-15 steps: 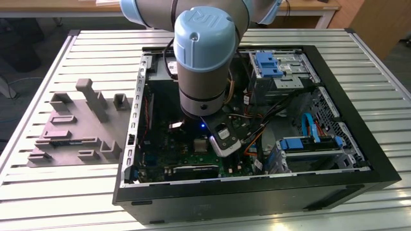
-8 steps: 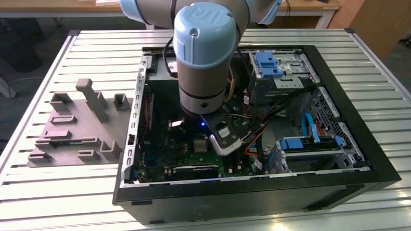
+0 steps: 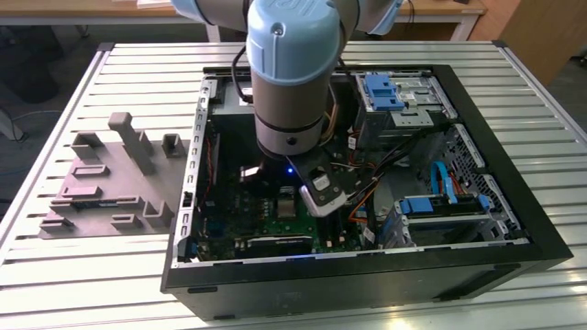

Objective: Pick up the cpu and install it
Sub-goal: 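Place the cpu into insertion slot, then close the cpu cover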

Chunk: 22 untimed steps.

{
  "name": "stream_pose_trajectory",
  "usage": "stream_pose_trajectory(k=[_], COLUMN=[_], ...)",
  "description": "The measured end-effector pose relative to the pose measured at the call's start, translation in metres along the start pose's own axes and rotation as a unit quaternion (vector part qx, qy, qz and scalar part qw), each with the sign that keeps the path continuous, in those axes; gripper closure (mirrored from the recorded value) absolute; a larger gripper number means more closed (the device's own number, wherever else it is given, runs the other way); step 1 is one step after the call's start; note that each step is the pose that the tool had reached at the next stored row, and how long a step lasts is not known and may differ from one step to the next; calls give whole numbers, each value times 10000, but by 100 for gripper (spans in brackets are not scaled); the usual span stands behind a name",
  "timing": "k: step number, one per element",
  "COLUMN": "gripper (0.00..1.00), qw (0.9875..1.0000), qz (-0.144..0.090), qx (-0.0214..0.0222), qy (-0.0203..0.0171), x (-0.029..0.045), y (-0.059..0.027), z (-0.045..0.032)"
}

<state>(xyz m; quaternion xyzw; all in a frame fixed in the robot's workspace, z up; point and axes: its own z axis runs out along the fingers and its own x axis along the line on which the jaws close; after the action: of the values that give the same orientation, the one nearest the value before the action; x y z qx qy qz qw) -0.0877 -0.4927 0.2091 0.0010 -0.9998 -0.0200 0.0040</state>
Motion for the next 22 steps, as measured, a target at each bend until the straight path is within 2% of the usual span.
stream_pose_trajectory(k=[3, 4, 6, 7, 9, 22], gripper=[69, 69, 80, 80, 89, 89], qw=[10000, 10000, 10000, 10000, 10000, 10000], qz=[0, 0, 0, 0, 0, 0], qx=[0, 0, -1, -1, 0, 0], qy=[7, 8, 8, 8, 9, 9], x=[0, 0, 0, 0, 0, 0], y=[2, 2, 3, 3, 2, 2], z=[-49, -57, -57, -57, -58, -62])
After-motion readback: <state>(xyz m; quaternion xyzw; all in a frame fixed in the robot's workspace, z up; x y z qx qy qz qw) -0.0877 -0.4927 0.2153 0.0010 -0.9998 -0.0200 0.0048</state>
